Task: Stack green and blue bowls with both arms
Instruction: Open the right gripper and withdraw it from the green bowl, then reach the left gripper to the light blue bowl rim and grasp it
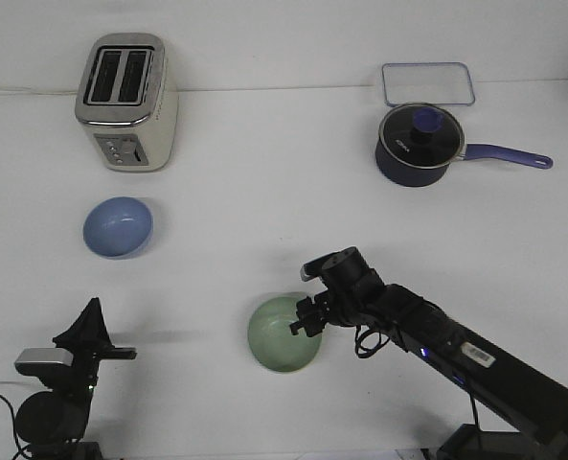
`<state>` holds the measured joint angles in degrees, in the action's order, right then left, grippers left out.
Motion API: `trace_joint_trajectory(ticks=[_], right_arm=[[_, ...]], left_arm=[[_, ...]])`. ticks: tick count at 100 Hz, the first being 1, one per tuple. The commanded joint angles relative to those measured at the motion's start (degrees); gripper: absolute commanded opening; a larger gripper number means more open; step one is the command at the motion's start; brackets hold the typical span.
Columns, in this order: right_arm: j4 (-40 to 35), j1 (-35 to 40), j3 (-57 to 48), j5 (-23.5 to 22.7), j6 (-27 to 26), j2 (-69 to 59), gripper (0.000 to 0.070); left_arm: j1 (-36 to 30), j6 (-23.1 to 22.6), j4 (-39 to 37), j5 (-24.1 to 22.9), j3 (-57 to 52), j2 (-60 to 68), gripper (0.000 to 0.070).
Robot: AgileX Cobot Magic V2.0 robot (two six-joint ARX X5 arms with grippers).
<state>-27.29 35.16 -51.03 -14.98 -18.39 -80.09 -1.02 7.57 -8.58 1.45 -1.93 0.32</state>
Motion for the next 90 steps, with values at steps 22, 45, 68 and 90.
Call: trace_joint_trajectory(ticks=[22, 45, 68, 90], right_arm=[[1.4, -8.3, -2.3, 4.3, 7.1, 15.6, 0.0289], [8.6, -15.7, 2.3, 9.5, 13.3, 29.3, 0.0288], [20.4, -16.5, 19.2, 12.1, 12.6, 42.8, 0.0286], [19.9, -16.5, 26.6, 11.8, 9.1, 47.8, 0.0287]], left_arm=[[-0.1, 12.9, 1.6, -0.1, -3.4, 0.2, 0.0013], [0.0, 13.0, 10.5, -4.8, -15.8, 10.4, 0.0013], [1.4, 12.7, 18.6, -5.0, -32.9, 34.4, 0.0013], [3.1, 7.9, 27.7, -0.9, -49.7, 58.7, 0.0236]])
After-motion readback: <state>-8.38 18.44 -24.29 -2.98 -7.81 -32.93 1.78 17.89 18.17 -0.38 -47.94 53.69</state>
